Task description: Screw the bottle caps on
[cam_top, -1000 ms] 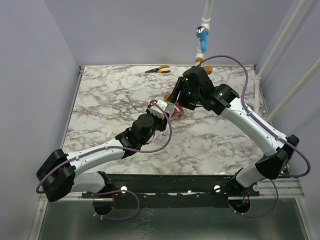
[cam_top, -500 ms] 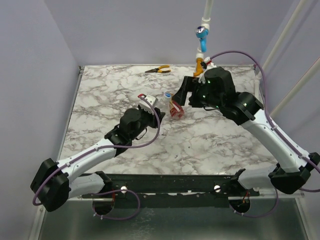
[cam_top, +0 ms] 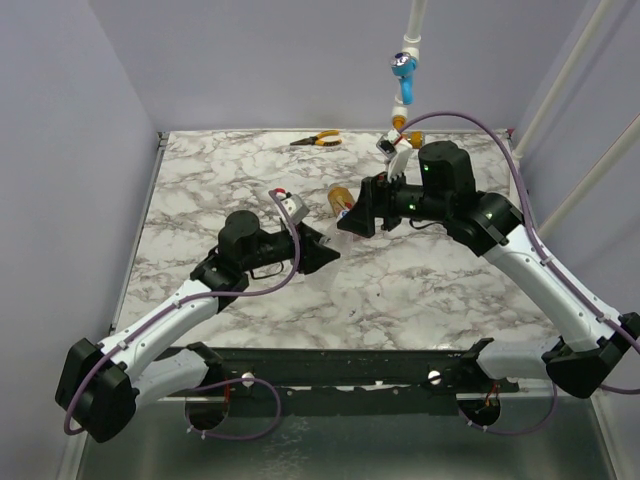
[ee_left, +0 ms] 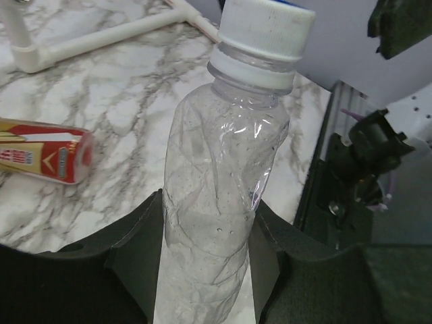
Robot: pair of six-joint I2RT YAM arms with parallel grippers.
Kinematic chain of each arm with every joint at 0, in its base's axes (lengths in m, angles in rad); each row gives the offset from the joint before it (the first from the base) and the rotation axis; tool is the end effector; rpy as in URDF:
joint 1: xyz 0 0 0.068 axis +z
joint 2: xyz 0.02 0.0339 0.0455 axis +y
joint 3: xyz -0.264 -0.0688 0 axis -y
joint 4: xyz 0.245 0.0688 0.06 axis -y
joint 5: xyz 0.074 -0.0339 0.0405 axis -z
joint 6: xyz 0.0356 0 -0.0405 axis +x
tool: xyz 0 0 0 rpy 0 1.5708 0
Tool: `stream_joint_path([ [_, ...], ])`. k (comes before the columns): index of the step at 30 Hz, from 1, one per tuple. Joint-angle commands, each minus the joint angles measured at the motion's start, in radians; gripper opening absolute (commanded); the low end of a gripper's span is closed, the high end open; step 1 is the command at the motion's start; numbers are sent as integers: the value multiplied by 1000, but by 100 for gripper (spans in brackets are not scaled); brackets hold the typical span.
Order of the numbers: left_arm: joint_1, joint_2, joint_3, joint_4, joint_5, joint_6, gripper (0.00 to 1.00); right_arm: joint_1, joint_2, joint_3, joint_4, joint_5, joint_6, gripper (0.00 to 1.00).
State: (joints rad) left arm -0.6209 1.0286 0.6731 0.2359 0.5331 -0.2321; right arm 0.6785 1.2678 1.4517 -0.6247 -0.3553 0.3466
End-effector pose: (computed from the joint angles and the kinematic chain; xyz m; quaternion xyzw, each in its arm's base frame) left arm 0.1833 -0.1533 0.2981 0.3109 0.6743 -0.4442 0.5013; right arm 0.2011 0.1780 0.4235 -0.2306 0.8042 0.3885 0.3861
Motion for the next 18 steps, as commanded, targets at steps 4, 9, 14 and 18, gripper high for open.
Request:
stream_joint_path([
  [4,9,-7,-7,16,235,-62,3,-4,13,-15,52,-160,-49,71],
  [9,12,-6,-3,22,242,-64,3,-4,13,-13,29,-152,-53,66],
  [14,15,-2,-1,25,246,-68,3,-4,0,-17,4,-142,-56,61],
  [18,16,-3,-5,35,241,-73,3,-4,-6,-21,-19,-138,-60,60],
])
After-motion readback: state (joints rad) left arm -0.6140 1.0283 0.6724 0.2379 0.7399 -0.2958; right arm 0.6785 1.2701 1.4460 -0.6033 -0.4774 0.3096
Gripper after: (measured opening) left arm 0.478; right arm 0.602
